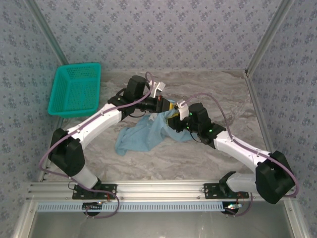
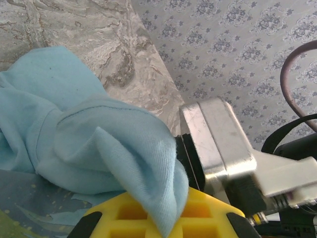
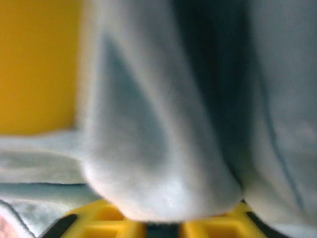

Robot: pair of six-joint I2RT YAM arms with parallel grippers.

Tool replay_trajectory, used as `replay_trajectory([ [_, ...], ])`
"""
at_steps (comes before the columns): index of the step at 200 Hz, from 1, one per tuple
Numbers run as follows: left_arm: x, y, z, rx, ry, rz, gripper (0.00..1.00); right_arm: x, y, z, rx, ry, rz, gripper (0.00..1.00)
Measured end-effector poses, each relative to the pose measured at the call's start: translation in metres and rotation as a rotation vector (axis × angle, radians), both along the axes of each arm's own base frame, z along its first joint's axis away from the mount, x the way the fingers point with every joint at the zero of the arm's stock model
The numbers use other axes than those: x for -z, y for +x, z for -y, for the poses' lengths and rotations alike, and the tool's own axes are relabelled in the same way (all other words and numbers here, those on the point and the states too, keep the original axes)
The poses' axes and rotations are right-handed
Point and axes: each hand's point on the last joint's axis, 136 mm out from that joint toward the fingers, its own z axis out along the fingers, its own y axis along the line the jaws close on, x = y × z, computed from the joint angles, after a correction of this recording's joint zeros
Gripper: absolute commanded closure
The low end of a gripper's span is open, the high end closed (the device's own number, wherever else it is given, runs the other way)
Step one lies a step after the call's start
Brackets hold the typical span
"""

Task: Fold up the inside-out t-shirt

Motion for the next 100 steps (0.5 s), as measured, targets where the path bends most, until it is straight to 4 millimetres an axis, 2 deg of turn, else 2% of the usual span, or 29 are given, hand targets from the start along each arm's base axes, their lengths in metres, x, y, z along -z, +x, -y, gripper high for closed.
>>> replay_trajectory([
  [4,0.000,0.001,-0.001,-0.002,0.000,0.000,1.00,-0.002,0.000,0.000,-0.003,0.003,0.006,1.00],
  [33,0.001,0.007,-0.005,-0.021,0.004,0.000,1.00,-0.011,-0.002,0.009,-0.002,0.024,0.006,1.00],
  [58,0.004,0.024,-0.017,-0.087,0.021,0.011,1.00,-0.040,-0.015,0.027,-0.009,0.082,0.023,1.00],
  [71,0.005,0.031,-0.023,-0.114,0.030,0.020,0.87,-0.058,-0.022,0.035,-0.022,0.136,0.034,1.00],
  [85,0.007,0.039,-0.027,-0.150,0.051,0.046,0.66,-0.074,-0.028,0.041,-0.038,0.205,0.022,1.00],
  [100,0.012,0.049,-0.033,-0.197,0.087,0.078,0.54,-0.083,-0.029,0.046,-0.046,0.277,-0.016,1.00],
])
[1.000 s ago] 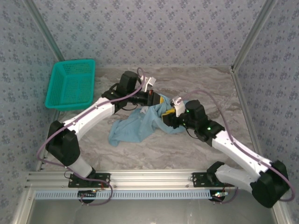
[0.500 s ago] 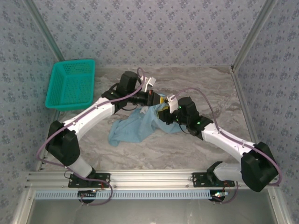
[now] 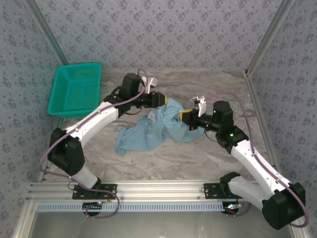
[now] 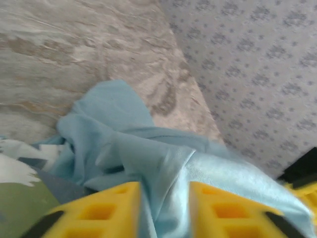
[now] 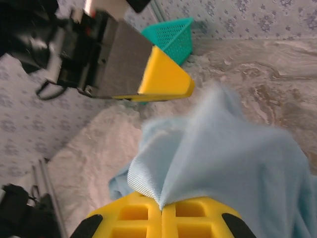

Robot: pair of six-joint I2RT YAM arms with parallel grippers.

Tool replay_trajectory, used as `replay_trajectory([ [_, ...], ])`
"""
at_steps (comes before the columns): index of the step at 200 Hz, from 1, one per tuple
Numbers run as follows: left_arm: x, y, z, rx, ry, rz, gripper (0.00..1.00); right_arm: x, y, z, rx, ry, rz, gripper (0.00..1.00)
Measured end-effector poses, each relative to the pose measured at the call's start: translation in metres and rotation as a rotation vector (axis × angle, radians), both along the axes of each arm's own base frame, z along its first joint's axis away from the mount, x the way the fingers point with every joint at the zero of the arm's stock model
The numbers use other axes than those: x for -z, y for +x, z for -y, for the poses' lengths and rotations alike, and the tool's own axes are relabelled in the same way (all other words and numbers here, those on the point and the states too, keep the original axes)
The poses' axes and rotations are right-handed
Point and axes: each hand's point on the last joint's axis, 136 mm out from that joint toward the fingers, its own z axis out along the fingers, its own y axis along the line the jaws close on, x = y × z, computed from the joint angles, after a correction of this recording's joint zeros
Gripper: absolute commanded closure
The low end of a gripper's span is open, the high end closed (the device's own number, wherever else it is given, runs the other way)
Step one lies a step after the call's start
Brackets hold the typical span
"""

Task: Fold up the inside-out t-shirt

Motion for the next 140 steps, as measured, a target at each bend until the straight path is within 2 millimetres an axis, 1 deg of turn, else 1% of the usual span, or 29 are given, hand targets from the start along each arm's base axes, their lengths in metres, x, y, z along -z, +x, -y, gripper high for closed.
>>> replay_trajectory([
  [15,0.006,0.010,-0.008,-0.049,0.048,0.039,0.45,-0.007,0.004,0.002,-0.007,0.080,-0.047,1.00],
  [27,0.011,0.013,-0.016,-0.084,0.078,0.063,0.39,-0.010,0.010,0.003,-0.008,0.139,-0.085,1.00],
  [40,0.018,0.005,-0.028,-0.109,0.109,0.078,0.35,-0.011,0.017,0.001,-0.011,0.198,-0.129,1.00],
  [53,0.021,-0.011,-0.038,-0.116,0.131,0.100,0.33,-0.010,0.024,0.000,-0.011,0.241,-0.170,1.00],
  [61,0.020,-0.023,-0.040,-0.106,0.137,0.128,0.31,-0.010,0.028,-0.002,-0.015,0.263,-0.192,1.00],
  [68,0.017,-0.033,-0.039,-0.088,0.141,0.160,0.30,-0.009,0.030,-0.004,-0.019,0.280,-0.209,1.00],
  [79,0.010,-0.053,-0.031,-0.038,0.151,0.229,0.30,-0.007,0.032,-0.005,-0.022,0.296,-0.230,1.00],
  [90,0.002,-0.066,-0.020,0.009,0.158,0.296,0.30,-0.009,0.033,-0.006,-0.026,0.310,-0.240,1.00],
  [99,-0.001,-0.073,-0.012,0.043,0.175,0.343,0.30,-0.011,0.033,-0.007,-0.029,0.318,-0.239,1.00],
  [115,0.002,-0.072,-0.002,0.076,0.232,0.403,0.32,-0.014,0.033,-0.007,-0.035,0.329,-0.239,1.00],
  [140,0.013,-0.055,0.015,0.105,0.331,0.470,0.36,-0.014,0.032,-0.007,-0.037,0.329,-0.241,1.00],
])
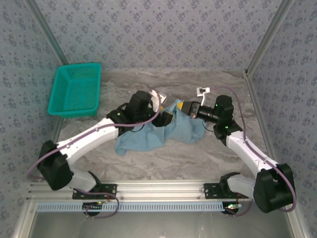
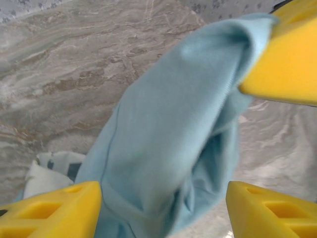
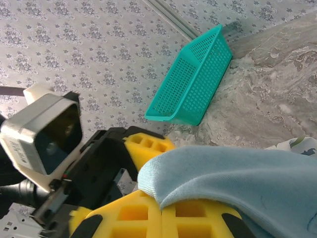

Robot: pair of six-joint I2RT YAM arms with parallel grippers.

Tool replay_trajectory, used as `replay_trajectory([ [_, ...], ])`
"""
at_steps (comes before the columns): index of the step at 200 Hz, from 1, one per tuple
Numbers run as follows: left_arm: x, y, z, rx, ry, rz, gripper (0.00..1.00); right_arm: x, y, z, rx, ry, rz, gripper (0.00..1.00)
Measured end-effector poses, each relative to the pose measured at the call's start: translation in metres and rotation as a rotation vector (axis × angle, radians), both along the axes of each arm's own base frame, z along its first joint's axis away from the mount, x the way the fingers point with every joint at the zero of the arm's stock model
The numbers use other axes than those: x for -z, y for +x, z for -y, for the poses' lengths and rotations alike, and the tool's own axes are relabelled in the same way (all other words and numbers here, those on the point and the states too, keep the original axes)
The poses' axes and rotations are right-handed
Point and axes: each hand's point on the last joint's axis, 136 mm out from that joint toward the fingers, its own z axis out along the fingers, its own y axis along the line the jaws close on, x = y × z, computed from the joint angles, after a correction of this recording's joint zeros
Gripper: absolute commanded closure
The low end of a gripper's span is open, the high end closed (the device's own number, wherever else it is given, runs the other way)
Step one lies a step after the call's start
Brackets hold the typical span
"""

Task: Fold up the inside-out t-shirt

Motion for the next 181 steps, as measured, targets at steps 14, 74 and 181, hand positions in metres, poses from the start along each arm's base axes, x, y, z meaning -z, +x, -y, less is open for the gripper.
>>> replay_trajectory([
  [14,0.008,0.008,0.006,0.002,0.039,0.019,0.44,0.000,0.000,0.000,-0.001,-0.001,0.000,1.00],
  [74,0.008,0.016,0.022,0.070,-0.004,-0.037,0.95,0.018,0.007,0.024,0.133,-0.142,-0.041,1.00],
  [181,-0.043,-0.009,0.011,0.219,-0.432,-0.326,1.00,0.016,-0.023,0.054,0.263,-0.582,0.159,0.65],
])
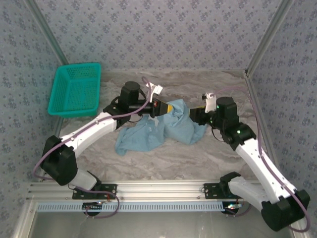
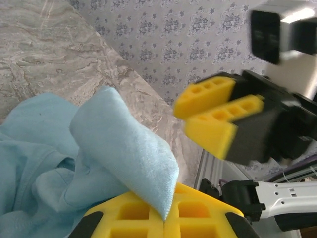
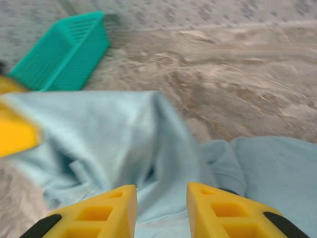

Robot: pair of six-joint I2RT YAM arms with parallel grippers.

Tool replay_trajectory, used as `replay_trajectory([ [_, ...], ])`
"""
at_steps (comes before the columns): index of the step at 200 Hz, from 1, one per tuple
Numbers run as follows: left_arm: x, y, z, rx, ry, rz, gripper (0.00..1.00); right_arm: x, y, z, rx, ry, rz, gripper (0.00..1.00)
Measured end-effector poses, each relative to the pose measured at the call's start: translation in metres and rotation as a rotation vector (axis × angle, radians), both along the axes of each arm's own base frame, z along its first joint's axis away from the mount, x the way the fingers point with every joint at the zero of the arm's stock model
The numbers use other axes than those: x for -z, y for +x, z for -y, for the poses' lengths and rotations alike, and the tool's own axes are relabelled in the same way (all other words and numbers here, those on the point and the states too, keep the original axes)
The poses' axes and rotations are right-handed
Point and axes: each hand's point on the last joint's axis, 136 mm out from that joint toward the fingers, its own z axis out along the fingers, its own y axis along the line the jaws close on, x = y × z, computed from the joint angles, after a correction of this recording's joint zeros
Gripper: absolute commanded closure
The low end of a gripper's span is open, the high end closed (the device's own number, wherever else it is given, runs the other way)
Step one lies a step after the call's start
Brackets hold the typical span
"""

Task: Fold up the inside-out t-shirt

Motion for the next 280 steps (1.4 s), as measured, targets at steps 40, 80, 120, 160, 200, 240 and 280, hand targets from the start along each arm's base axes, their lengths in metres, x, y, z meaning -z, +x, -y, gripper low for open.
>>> replay_trajectory([
  [40,0.000,0.000,0.000,-0.008,-0.004,-0.024,1.00,0.007,-0.020,-0.035,-0.162,0.053,0.013,0.60],
  [80,0.000,0.000,0.000,-0.008,-0.004,-0.028,1.00,0.028,-0.005,-0.049,-0.171,0.065,-0.049,0.58],
  [120,0.000,0.000,0.000,-0.008,-0.004,-0.027,1.00,0.025,0.004,-0.056,-0.172,0.099,-0.037,0.68],
  [160,0.000,0.001,0.000,-0.012,-0.003,-0.026,1.00,0.024,0.006,-0.058,-0.176,0.116,-0.041,1.00],
  [200,0.004,0.011,-0.006,-0.063,0.014,-0.026,1.00,0.011,-0.001,-0.045,-0.183,0.152,-0.036,1.00],
  [240,0.016,0.039,-0.027,-0.186,0.060,-0.049,0.88,-0.023,-0.017,-0.031,-0.262,0.276,-0.009,1.00],
  [280,0.028,0.059,-0.043,-0.285,0.120,-0.025,0.57,-0.044,-0.018,-0.032,-0.323,0.446,-0.031,1.00],
])
